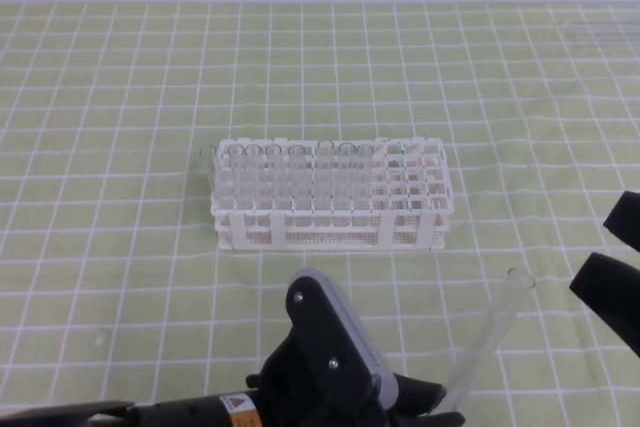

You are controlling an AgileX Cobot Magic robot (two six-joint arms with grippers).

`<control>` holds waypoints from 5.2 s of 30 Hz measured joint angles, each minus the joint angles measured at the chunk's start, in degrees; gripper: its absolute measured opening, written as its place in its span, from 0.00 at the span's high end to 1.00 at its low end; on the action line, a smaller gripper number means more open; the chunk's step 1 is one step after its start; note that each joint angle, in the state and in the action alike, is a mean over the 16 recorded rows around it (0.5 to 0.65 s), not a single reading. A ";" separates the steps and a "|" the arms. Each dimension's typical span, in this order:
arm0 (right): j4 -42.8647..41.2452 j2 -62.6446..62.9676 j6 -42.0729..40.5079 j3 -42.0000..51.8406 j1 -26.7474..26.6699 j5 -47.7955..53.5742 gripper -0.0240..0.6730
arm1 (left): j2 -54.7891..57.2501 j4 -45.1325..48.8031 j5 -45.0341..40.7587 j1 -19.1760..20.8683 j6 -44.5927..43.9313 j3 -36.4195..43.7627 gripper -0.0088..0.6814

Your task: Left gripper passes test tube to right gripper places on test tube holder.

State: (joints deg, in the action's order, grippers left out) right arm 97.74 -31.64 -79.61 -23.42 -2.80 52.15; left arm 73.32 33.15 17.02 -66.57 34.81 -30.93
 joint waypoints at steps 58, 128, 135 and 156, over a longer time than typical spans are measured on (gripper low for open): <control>0.59 -11.38 -12.54 0.00 0.00 10.51 0.37 | 7.02 -1.51 14.86 1.63 -5.79 -2.56 0.79; -0.34 -11.38 -14.96 0.00 0.10 10.03 0.81 | 6.37 -10.04 12.97 1.68 -9.24 -3.15 0.37; -0.34 -11.38 -15.51 0.00 0.10 9.32 0.81 | 3.57 -10.47 7.17 2.53 -9.88 -3.17 0.34; -0.50 -11.38 -15.80 0.00 0.10 4.42 0.81 | -10.22 -8.59 -20.77 4.64 -10.24 -3.17 0.49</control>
State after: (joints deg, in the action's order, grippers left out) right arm 97.25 -43.02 -95.40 -23.42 -2.70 56.57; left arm 63.10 24.56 -3.75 -61.93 24.56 -34.09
